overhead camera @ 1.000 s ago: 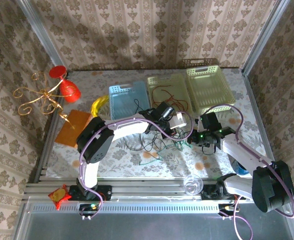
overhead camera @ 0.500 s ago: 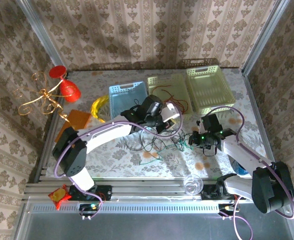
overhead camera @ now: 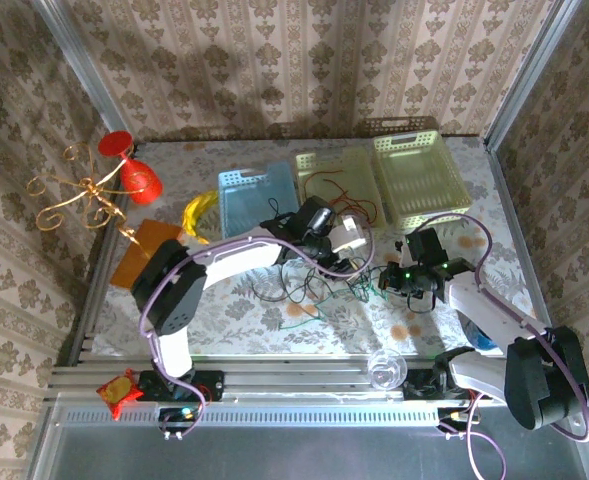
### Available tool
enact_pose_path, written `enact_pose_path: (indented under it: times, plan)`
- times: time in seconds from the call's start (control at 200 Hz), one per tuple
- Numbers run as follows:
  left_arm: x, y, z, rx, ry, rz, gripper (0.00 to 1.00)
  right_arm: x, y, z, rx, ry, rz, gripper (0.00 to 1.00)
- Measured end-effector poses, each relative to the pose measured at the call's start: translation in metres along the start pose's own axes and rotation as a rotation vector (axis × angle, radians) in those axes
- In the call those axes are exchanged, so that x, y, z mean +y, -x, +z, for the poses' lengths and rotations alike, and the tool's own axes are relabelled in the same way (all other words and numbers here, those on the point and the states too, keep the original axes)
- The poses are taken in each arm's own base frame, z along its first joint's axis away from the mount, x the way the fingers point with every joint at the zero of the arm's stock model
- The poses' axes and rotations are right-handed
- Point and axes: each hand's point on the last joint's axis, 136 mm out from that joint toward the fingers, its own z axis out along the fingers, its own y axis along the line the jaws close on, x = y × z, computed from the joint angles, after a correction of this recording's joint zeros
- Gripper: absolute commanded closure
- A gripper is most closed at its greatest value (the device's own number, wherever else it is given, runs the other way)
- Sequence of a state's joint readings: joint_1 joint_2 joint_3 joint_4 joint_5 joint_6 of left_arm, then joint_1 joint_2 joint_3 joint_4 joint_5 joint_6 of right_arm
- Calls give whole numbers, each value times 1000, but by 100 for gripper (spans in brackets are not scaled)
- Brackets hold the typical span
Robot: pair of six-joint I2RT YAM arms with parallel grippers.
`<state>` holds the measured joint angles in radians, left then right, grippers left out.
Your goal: Untangle the cables
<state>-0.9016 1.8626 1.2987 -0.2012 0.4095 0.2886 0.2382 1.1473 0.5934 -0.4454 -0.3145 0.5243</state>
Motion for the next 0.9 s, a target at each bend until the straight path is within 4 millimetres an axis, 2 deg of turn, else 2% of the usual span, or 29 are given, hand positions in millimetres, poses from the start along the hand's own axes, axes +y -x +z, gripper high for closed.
enact_pose_path:
  times: [0.11, 0.26, 0.36, 0.47, 0.665, 0.775, 0.9]
  plan:
    - [4, -5, 17, 30, -22, 11, 27, 0, 1, -2, -7, 2, 0, 100]
    - [7, -7, 24, 48, -28, 34, 30, 2, 3, -6, -21, 9, -1, 100]
    - [11, -6, 29, 52, -24, 52, 36, 1, 3, -6, -23, 8, 0, 100]
    - [13, -9, 36, 68, -27, 71, 48, 1, 3, -6, -23, 8, 1, 100]
    - [12, -18, 43, 100, -41, 74, 50, 0, 4, -7, -26, 7, 6, 100]
    - [11, -19, 45, 106, -43, 81, 64, 0, 3, -6, -24, 7, 6, 100]
    - [10, -19, 50, 108, -41, 82, 94, 0, 3, -6, -23, 9, 7, 100]
